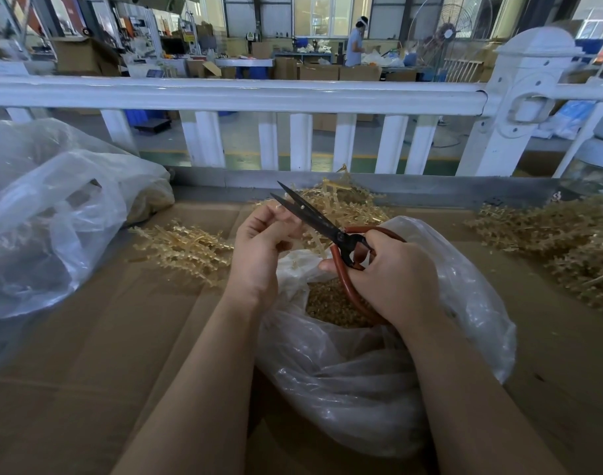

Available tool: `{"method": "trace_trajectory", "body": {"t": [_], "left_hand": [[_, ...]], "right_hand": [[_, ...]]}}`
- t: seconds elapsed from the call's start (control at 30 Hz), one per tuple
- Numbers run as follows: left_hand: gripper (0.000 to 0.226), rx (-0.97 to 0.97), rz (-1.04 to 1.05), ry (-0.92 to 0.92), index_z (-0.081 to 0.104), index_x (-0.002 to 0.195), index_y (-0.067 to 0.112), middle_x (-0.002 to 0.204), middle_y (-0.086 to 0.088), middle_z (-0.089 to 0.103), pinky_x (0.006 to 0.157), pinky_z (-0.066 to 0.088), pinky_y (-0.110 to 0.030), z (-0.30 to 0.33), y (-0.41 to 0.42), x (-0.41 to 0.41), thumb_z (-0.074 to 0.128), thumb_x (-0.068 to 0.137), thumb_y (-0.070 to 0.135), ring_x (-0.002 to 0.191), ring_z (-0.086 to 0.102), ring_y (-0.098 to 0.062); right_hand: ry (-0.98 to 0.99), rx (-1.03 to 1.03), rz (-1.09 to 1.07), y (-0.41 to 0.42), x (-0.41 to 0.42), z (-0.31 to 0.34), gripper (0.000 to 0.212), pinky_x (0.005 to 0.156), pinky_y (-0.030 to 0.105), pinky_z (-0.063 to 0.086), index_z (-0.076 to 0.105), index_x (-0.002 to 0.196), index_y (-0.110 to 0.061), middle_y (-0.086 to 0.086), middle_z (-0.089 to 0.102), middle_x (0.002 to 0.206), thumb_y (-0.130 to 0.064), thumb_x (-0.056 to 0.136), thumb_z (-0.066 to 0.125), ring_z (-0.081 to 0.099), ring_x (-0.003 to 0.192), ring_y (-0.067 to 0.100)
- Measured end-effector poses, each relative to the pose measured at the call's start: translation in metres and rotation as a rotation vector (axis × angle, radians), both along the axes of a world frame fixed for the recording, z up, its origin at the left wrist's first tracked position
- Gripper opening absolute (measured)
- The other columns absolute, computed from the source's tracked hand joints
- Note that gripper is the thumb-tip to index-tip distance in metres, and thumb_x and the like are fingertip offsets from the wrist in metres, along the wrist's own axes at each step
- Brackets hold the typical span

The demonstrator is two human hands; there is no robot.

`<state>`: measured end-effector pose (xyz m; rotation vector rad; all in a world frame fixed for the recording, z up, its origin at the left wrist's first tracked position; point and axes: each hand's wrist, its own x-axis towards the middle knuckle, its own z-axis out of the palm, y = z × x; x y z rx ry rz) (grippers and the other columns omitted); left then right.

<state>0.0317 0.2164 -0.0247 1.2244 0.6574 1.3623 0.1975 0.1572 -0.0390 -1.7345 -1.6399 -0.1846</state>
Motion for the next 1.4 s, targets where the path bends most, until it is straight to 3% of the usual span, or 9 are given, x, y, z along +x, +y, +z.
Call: {"method": "trace_trajectory", "body": {"t": [0.23,0.37,0.73,0.83,0.97,1.03,1.13,1.27,1.4], "left_hand": [[0.015,0.019,0.065,-0.106,0.068,0.087,0.013,0.072,0.003,0.066,0.067,0.046,-0.019,0.0003,0.0018,-0.0027,0.057,0.096,0.009,0.069,0.057,-0.010],[0.013,0.042,0.090,-0.094,0.067,0.087,0.009,0.072,0.003,0.064,0.066,0.047,-0.017,-0.0008,0.0025,-0.0025,0.057,0.097,0.009,0.068,0.056,-0.007],[0.017,0.127,0.202,0.043,0.066,0.083,0.005,0.075,-0.001,0.066,0.072,0.051,-0.020,-0.0006,0.0025,-0.0014,0.056,0.096,0.001,0.070,0.059,-0.009],[0.014,0.174,0.256,0.135,0.065,0.089,-0.009,0.078,-0.007,0.065,0.074,0.051,-0.022,-0.0010,0.0009,-0.0001,0.056,0.096,0.000,0.071,0.060,-0.009],[0.014,0.236,0.303,0.260,0.068,0.089,-0.001,0.082,-0.012,0.066,0.071,0.049,-0.015,0.0022,-0.0041,0.0008,0.056,0.096,-0.002,0.074,0.062,-0.004],[0.013,0.251,0.299,0.293,0.067,0.089,-0.001,0.083,-0.015,0.067,0.074,0.053,-0.022,0.0025,-0.0052,0.0009,0.056,0.096,-0.001,0.077,0.063,-0.011],[0.013,0.244,0.281,0.283,0.066,0.089,-0.007,0.085,-0.019,0.068,0.078,0.056,-0.030,0.0028,-0.0056,0.0011,0.057,0.096,-0.001,0.079,0.064,-0.018],[0.013,0.224,0.267,0.251,0.064,0.091,-0.012,0.083,-0.017,0.067,0.073,0.053,-0.021,0.0033,-0.0063,0.0019,0.057,0.096,-0.003,0.074,0.064,-0.010],[0.014,0.218,0.255,0.236,0.064,0.093,-0.013,0.086,-0.024,0.067,0.076,0.054,-0.024,0.0027,-0.0050,0.0020,0.057,0.096,-0.001,0.077,0.063,-0.016]], "right_hand": [[0.004,0.004,0.000,0.0004,0.0016,-0.0008,0.059,0.051,0.011,0.030,0.057,0.072,-0.030,-0.026,0.045,0.060,-0.089,0.069,0.051,0.044,0.055,-0.009],[0.008,0.021,0.018,0.0004,0.0007,-0.0016,0.057,0.051,0.008,0.028,0.052,0.073,-0.034,-0.030,0.039,0.059,-0.091,0.069,0.045,0.042,0.053,-0.010],[-0.002,0.012,0.029,0.0018,0.0018,-0.0026,0.075,0.057,0.019,0.048,0.060,0.076,-0.027,-0.021,0.058,0.068,-0.096,0.066,0.031,0.052,0.059,-0.003],[-0.024,0.001,0.012,0.0020,0.0021,-0.0022,0.074,0.054,0.018,0.046,0.060,0.079,-0.028,-0.023,0.055,0.066,-0.096,0.065,0.033,0.050,0.059,-0.006],[-0.026,-0.008,0.001,0.0023,0.0035,-0.0034,0.075,0.054,0.014,0.042,0.061,0.081,-0.029,-0.023,0.054,0.068,-0.096,0.065,0.033,0.048,0.060,-0.007],[-0.025,-0.001,-0.007,0.0025,0.0037,-0.0039,0.074,0.053,0.013,0.040,0.060,0.079,-0.029,-0.024,0.051,0.066,-0.097,0.066,0.033,0.047,0.059,-0.009],[-0.018,0.007,-0.006,0.0032,0.0039,-0.0049,0.071,0.053,0.015,0.043,0.058,0.076,-0.030,-0.024,0.052,0.065,-0.097,0.066,0.036,0.048,0.059,-0.008],[0.005,-0.001,0.001,0.0036,0.0040,-0.0060,0.079,0.061,0.022,0.053,0.064,0.082,-0.027,-0.019,0.064,0.073,-0.098,0.064,0.033,0.057,0.065,0.000],[0.041,-0.019,0.015,0.0036,0.0034,-0.0042,0.081,0.062,0.020,0.051,0.066,0.083,-0.025,-0.020,0.063,0.074,-0.097,0.062,0.036,0.056,0.066,-0.001]]}}
